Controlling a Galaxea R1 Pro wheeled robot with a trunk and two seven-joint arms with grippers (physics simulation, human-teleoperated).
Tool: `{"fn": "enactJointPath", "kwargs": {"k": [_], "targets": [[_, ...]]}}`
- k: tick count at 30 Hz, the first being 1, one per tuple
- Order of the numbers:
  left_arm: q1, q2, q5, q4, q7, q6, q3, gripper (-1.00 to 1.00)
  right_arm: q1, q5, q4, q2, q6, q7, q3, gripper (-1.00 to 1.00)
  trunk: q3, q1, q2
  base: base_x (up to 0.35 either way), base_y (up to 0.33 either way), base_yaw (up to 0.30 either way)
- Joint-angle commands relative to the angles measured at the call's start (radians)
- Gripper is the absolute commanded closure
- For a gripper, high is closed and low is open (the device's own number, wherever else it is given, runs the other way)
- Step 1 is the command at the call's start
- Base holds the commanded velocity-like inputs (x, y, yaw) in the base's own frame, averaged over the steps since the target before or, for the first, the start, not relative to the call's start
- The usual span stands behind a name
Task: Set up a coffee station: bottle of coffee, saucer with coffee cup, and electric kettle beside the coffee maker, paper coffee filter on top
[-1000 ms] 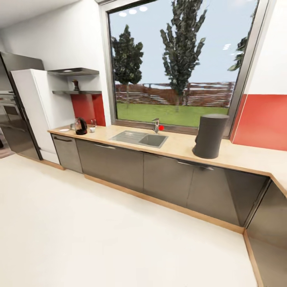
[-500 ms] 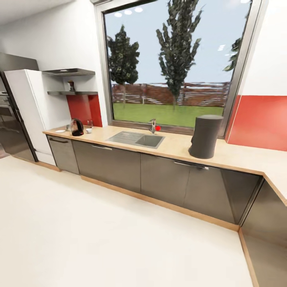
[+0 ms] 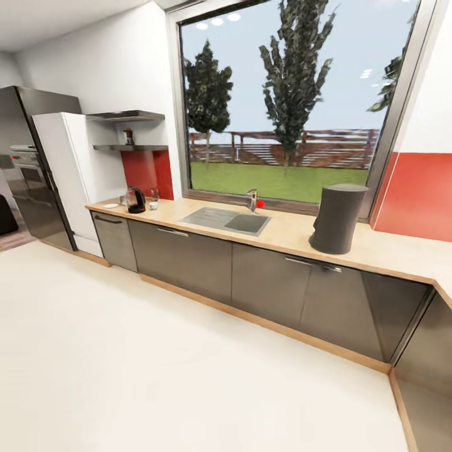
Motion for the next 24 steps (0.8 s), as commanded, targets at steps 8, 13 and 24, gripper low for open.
{"fn": "enactJointPath", "kwargs": {"k": [8,13,24], "targets": [[-0.001,0.0,0.001,0.001,0.0,-0.004,0.002,-1.0,-0.001,0.002,0.0,-0.004,-0.003,0.0,-0.001,-1.0,0.023,-0.03,0.055,0.0,0.0,0.002],[-0.001,0.0,0.001,0.001,0.0,-0.004,0.002,-1.0,-0.001,0.002,-0.001,-0.004,-0.003,0.0,0.0,-1.0,0.039,-0.05,0.09,0.0,0.0,0.0],[-0.012,-0.002,0.002,-0.011,0.002,-0.003,0.001,-1.0,-0.001,0.001,-0.002,-0.004,-0.004,-0.001,-0.002,-1.0,0.074,-0.092,0.167,0.0,0.0,0.0]]}}
